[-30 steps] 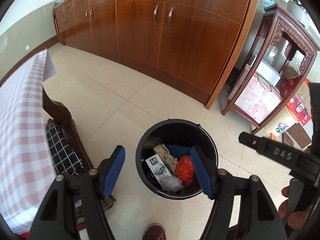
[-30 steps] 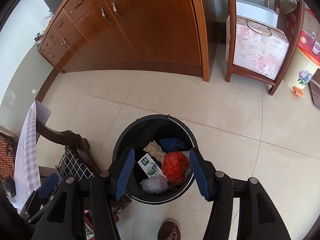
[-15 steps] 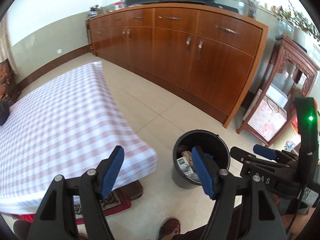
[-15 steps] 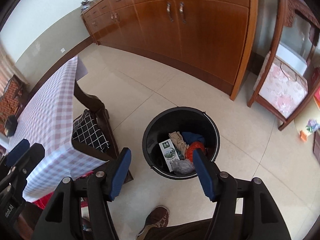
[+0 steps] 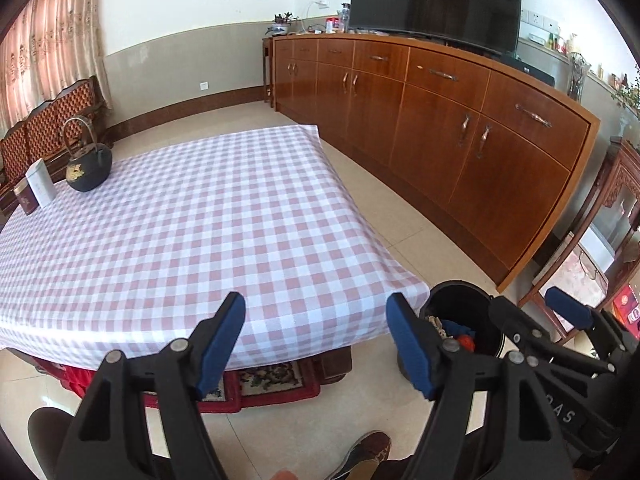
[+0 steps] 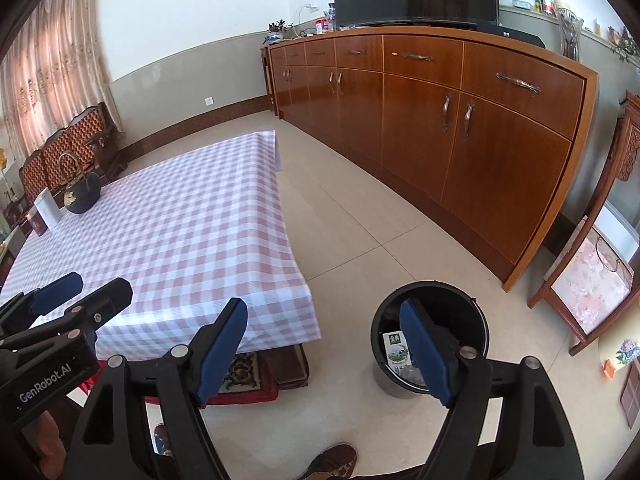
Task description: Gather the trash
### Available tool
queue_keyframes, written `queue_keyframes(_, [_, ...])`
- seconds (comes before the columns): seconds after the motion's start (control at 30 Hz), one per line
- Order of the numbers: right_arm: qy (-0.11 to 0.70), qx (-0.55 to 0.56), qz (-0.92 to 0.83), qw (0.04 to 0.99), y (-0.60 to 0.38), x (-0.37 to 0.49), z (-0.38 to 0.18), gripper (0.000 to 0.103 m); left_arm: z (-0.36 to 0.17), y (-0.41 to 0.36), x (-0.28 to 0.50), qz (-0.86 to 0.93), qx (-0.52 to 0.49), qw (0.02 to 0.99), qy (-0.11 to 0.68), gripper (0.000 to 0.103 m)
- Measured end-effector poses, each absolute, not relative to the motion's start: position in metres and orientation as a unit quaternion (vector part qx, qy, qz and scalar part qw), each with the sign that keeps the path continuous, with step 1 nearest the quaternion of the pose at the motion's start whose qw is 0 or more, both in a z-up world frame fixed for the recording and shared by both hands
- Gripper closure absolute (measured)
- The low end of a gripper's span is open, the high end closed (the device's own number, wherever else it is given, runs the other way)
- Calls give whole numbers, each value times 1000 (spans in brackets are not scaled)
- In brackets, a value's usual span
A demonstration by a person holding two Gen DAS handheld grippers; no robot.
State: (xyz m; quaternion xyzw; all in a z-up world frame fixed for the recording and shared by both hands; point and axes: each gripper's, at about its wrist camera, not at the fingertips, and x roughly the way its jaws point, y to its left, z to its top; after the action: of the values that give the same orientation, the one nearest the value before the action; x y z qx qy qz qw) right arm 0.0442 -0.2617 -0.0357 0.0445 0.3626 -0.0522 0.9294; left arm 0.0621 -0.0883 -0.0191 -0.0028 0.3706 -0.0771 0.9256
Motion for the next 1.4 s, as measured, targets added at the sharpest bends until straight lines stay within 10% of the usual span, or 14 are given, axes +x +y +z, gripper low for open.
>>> queue_keyframes(1.4, [296,38,-69,952,-217,-24,14,18,15,-33,3,-51,-37,945,320,26])
